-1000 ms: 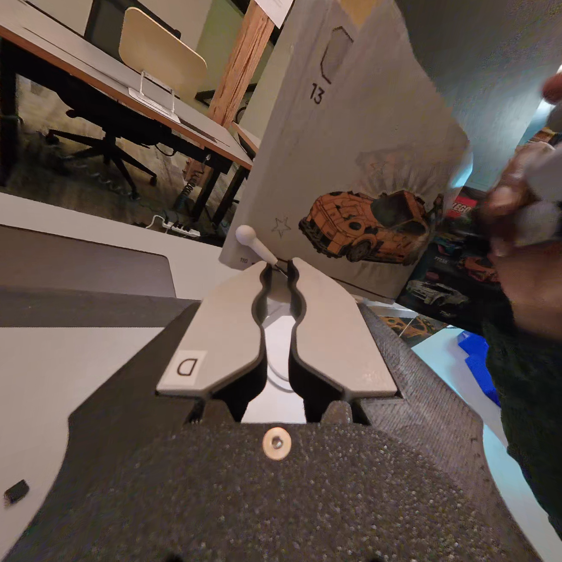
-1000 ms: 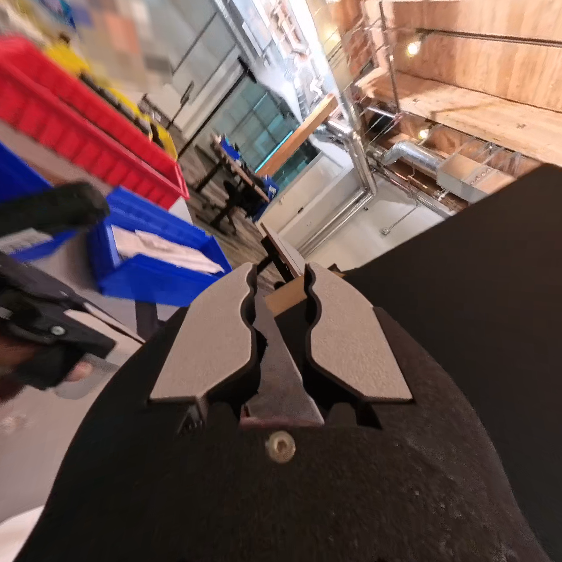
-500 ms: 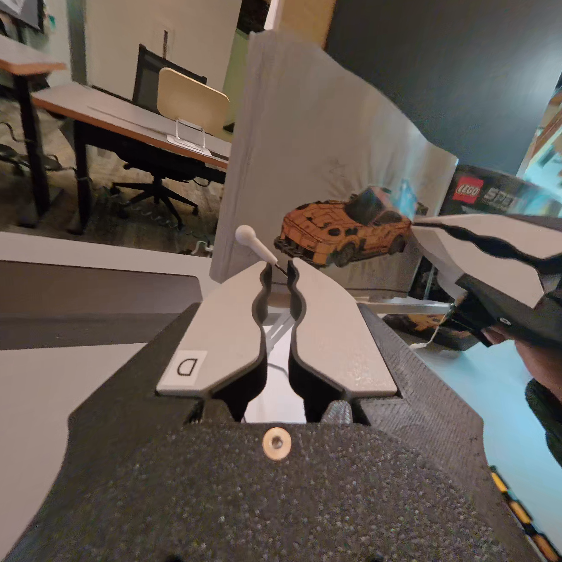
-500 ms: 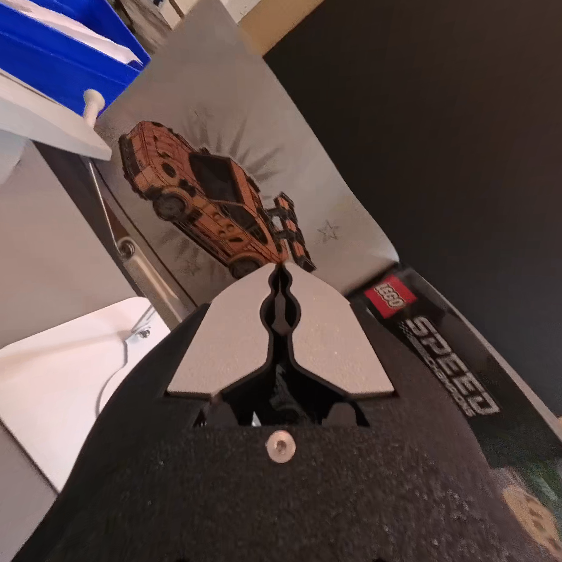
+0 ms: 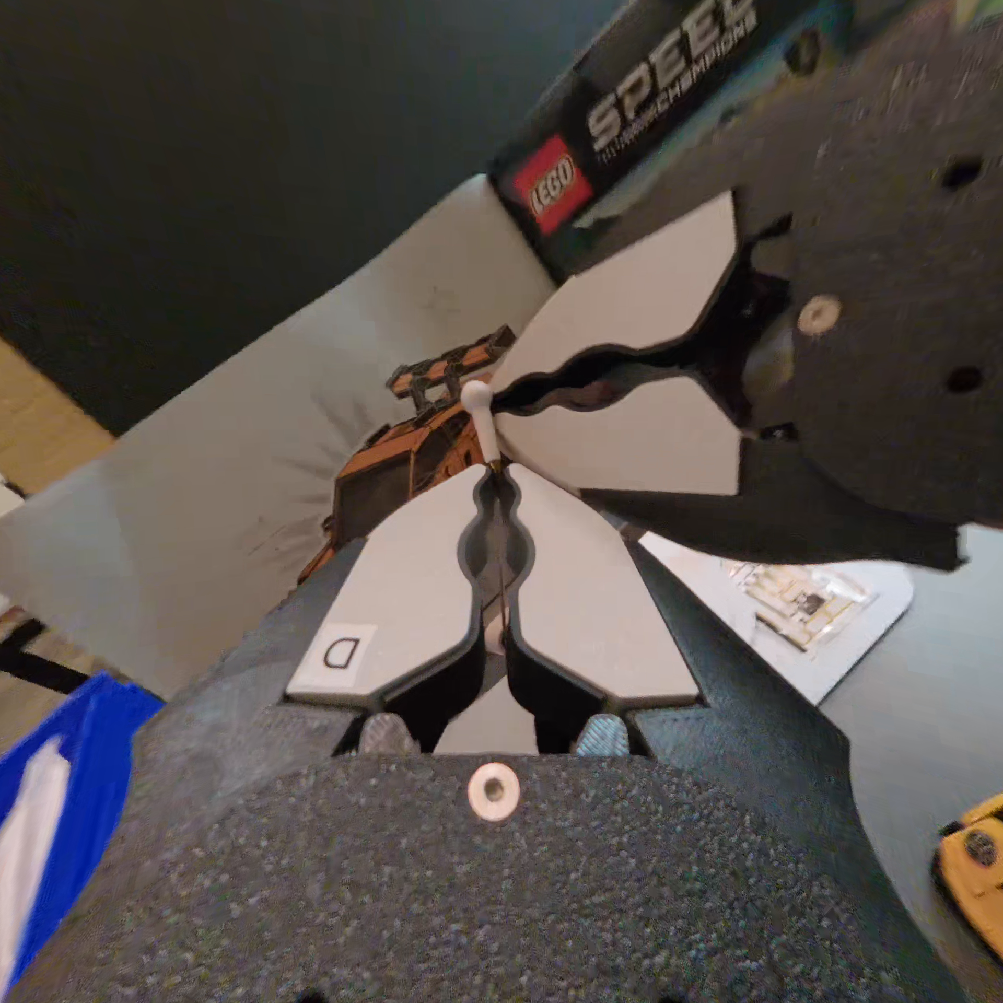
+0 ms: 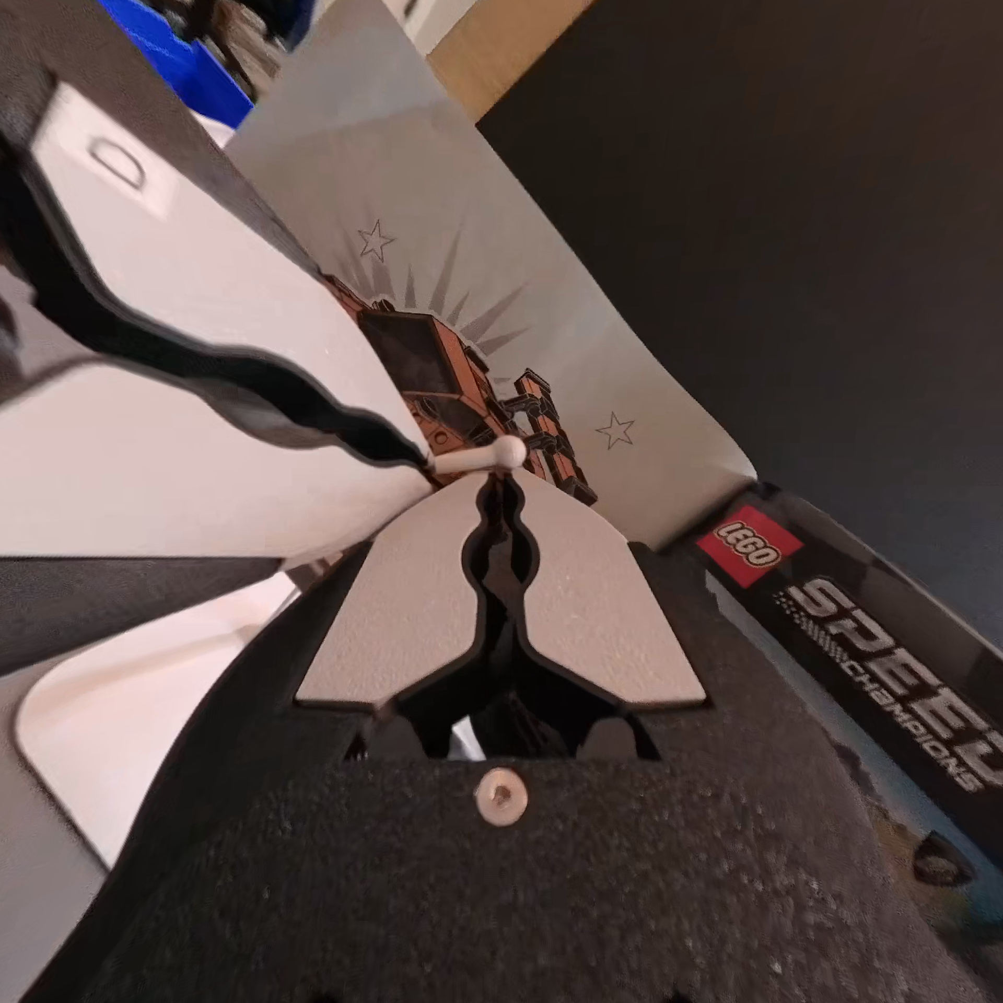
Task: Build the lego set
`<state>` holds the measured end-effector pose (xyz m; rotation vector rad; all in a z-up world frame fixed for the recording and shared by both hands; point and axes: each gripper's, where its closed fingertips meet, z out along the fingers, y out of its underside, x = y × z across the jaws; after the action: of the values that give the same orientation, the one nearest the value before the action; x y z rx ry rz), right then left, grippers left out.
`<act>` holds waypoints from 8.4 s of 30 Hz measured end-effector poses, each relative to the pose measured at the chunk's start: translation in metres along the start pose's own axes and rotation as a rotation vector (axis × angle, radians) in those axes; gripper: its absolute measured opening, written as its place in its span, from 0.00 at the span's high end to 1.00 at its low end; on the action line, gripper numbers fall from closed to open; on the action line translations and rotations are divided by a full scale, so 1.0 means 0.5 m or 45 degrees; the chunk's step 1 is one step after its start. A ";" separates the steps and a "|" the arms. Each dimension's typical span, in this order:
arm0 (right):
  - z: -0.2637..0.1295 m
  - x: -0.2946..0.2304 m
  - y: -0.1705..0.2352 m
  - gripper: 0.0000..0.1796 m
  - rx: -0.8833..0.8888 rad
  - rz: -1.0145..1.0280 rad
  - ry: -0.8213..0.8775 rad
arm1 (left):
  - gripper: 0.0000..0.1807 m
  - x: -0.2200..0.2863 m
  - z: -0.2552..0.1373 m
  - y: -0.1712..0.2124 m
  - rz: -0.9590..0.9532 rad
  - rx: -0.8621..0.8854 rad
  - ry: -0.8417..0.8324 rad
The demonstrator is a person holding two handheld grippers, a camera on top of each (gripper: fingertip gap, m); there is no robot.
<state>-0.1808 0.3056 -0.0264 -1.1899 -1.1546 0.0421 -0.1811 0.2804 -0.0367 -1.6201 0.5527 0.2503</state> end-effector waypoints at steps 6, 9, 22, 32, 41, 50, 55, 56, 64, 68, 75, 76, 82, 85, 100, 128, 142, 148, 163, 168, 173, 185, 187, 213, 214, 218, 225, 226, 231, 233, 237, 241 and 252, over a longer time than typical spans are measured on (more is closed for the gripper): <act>-0.062 0.034 0.050 0.98 0.011 0.133 -0.020 | 0.99 0.033 0.013 0.006 0.137 -0.021 0.120; -0.072 0.039 0.079 0.99 -0.045 0.163 -0.027 | 1.00 0.055 0.021 0.014 0.301 -0.059 0.138; -0.126 0.068 0.122 0.98 -0.015 0.322 -0.044 | 0.98 0.093 0.026 0.044 0.633 -0.172 0.233; -0.168 0.206 0.264 0.95 -0.137 0.510 0.129 | 0.90 0.085 -0.010 -0.028 0.099 0.040 0.307; -0.210 0.124 0.305 0.92 -0.120 0.563 -0.013 | 1.00 0.170 0.124 -0.105 0.204 -0.153 0.324; -0.163 0.032 0.370 0.97 -0.312 0.056 -0.034 | 1.00 0.190 0.144 -0.076 0.211 -0.213 0.312; -0.211 0.134 0.344 0.99 -0.470 -0.534 0.208 | 1.00 0.193 0.147 -0.069 0.149 -0.221 0.371; -0.214 0.141 0.336 0.99 -0.505 -0.647 0.227 | 1.00 0.194 0.148 -0.069 0.127 -0.228 0.386; -0.193 0.183 0.279 0.96 -0.547 -1.140 0.247 | 1.00 0.196 0.140 -0.068 0.050 -0.272 0.502; -0.186 0.185 0.290 0.96 -0.521 -1.041 0.229 | 1.00 0.200 0.130 -0.076 0.069 -0.207 0.508; -0.314 0.148 0.181 0.85 -0.123 -0.222 0.217 | 1.00 0.151 -0.035 -0.115 -0.370 0.187 0.452; -0.337 0.141 0.154 0.84 -0.047 -0.049 0.214 | 1.00 0.138 -0.060 -0.101 -0.407 0.192 0.393; -0.430 0.098 0.063 1.00 0.188 0.530 0.236 | 1.00 0.086 -0.183 -0.035 -0.454 0.146 0.044; -0.436 0.071 0.054 1.00 0.157 0.649 0.229 | 1.00 0.069 -0.218 -0.017 -0.450 0.114 -0.084; -0.423 0.014 0.062 1.00 0.178 0.894 0.182 | 1.00 -0.076 -0.121 0.035 -0.637 0.086 -0.400; -0.384 -0.071 0.073 1.00 0.129 0.830 0.051 | 1.00 -0.012 -0.048 0.097 -0.504 -0.105 -0.368; -0.383 -0.077 0.071 1.00 0.130 0.812 0.039 | 1.00 -0.018 -0.048 0.095 -0.481 -0.092 -0.383; -0.383 -0.084 0.066 1.00 0.139 0.790 0.024 | 1.00 -0.015 -0.052 0.079 -0.454 -0.069 -0.385; -0.379 -0.096 0.066 1.00 0.140 0.778 0.004 | 1.00 0.026 -0.044 0.058 -0.404 -0.065 -0.329; -0.379 -0.100 0.063 1.00 0.149 0.771 -0.008 | 1.00 0.044 -0.040 0.051 -0.394 -0.063 -0.304; -0.378 -0.103 0.062 0.99 0.151 0.747 -0.008 | 1.00 0.051 -0.040 0.045 -0.387 -0.053 -0.297; -0.379 -0.104 0.059 0.99 0.162 0.730 0.007 | 1.00 0.043 -0.045 0.040 -0.399 -0.034 -0.310; -0.379 -0.104 0.059 0.99 0.162 0.729 0.008 | 1.00 0.042 -0.045 0.040 -0.403 -0.030 -0.310; -0.383 -0.100 0.070 0.88 0.155 0.619 -0.001 | 1.00 0.016 -0.056 0.077 -0.467 -0.024 -0.266; -0.383 -0.099 0.072 0.88 0.152 0.622 0.002 | 1.00 0.010 -0.059 0.076 -0.478 -0.016 -0.268; -0.380 -0.096 0.079 0.88 0.139 0.625 0.014 | 0.96 -0.004 -0.071 0.063 -0.501 0.033 -0.259; -0.375 -0.103 0.090 0.90 0.104 0.625 0.001 | 1.00 -0.005 -0.075 0.052 -0.510 0.060 -0.257; -0.375 -0.103 0.090 0.90 0.104 0.625 -0.001 | 1.00 -0.005 -0.074 0.053 -0.515 0.060 -0.257; -0.376 -0.102 0.090 0.90 0.106 0.610 0.002 | 1.00 -0.006 -0.075 0.052 -0.522 0.065 -0.258; -0.376 -0.103 0.090 0.90 0.107 0.610 0.001 | 1.00 -0.006 -0.075 0.051 -0.518 0.065 -0.260; -0.373 -0.110 0.091 0.90 0.106 0.610 -0.016 | 1.00 -0.004 -0.072 0.055 -0.512 0.060 -0.262; -0.370 -0.113 0.097 0.90 0.099 0.595 -0.022 | 1.00 -0.005 -0.066 0.064 -0.490 0.042 -0.285; -0.365 -0.095 0.129 0.91 0.041 0.659 -0.039 | 0.97 0.015 -0.051 0.079 -0.481 0.012 -0.241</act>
<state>-0.0396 0.1798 -0.0898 -1.4360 -0.8425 0.4708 -0.1980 0.2522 -0.0713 -1.6359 0.0984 0.1164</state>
